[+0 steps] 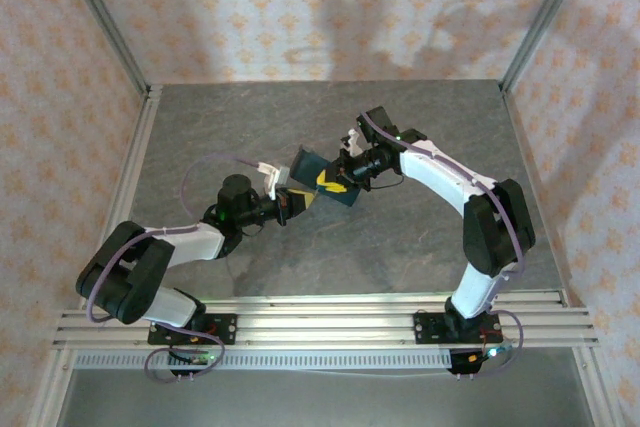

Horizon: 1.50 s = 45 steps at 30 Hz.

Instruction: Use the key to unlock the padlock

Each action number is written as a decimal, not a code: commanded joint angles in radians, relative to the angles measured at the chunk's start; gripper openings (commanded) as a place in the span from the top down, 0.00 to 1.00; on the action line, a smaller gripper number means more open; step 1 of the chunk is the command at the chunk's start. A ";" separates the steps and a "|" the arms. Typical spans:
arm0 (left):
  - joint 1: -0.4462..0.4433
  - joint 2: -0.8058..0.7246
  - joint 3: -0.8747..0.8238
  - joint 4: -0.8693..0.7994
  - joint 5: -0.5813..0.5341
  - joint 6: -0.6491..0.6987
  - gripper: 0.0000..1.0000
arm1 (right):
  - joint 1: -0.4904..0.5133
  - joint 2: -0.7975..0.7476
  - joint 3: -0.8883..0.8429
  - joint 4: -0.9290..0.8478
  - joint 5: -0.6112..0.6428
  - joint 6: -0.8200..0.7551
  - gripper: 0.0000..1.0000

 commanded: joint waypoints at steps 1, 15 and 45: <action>0.017 0.025 0.025 0.093 -0.022 -0.017 1.00 | 0.013 -0.033 -0.012 -0.014 -0.048 -0.015 1.00; -0.023 0.064 0.091 0.095 -0.041 -0.088 1.00 | 0.027 -0.027 -0.055 0.043 -0.045 0.009 1.00; 0.012 -0.077 0.042 -0.139 -0.055 -0.024 0.53 | 0.014 -0.068 -0.089 0.082 0.030 0.041 1.00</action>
